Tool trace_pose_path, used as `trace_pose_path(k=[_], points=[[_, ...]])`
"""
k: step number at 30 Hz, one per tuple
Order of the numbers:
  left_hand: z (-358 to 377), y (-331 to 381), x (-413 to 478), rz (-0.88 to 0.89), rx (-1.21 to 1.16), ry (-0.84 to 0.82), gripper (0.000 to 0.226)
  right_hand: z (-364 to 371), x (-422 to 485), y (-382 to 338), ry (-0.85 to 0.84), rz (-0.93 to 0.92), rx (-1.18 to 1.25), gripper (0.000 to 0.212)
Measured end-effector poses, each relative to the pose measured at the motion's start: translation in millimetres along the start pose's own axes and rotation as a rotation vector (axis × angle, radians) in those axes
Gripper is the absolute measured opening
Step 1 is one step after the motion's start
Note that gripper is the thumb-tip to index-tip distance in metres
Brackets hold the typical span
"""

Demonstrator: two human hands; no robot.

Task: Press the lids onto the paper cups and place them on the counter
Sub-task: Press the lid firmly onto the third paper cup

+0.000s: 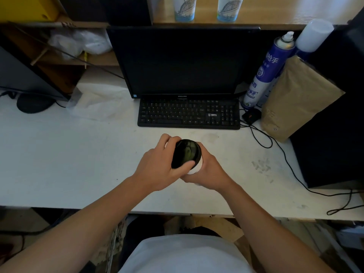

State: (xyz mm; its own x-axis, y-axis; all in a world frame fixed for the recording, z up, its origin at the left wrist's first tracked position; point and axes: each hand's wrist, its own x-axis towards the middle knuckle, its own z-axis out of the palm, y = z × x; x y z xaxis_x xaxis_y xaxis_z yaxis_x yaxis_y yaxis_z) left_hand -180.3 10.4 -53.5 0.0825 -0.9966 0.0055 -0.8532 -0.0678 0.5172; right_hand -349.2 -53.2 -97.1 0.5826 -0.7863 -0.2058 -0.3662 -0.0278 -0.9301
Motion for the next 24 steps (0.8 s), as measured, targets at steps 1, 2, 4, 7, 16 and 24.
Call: trace_pose_path(k=[1,2,4,7,16,24], points=[[-1,-3,-1,0.034,-0.019,0.004,0.078,-1,1,0,-0.018,-0.004,0.01,0.081],[-2,-5,-1,0.05,-0.053,0.018,0.079,-2,2,-1,-0.032,-0.011,0.018,0.083],[-2,-7,-1,0.056,-0.132,0.056,0.08,0,4,-1,-0.044,-0.027,0.031,0.084],[1,-4,1,0.037,-0.29,0.072,0.076,6,7,-2,-0.044,-0.038,0.071,0.084],[7,11,-2,-0.116,-0.478,0.168,0.06,15,7,-3,-0.019,-0.024,0.105,0.082],[17,22,3,-0.304,-0.593,0.279,0.052,30,5,-6,0.129,-0.029,0.124,0.084]])
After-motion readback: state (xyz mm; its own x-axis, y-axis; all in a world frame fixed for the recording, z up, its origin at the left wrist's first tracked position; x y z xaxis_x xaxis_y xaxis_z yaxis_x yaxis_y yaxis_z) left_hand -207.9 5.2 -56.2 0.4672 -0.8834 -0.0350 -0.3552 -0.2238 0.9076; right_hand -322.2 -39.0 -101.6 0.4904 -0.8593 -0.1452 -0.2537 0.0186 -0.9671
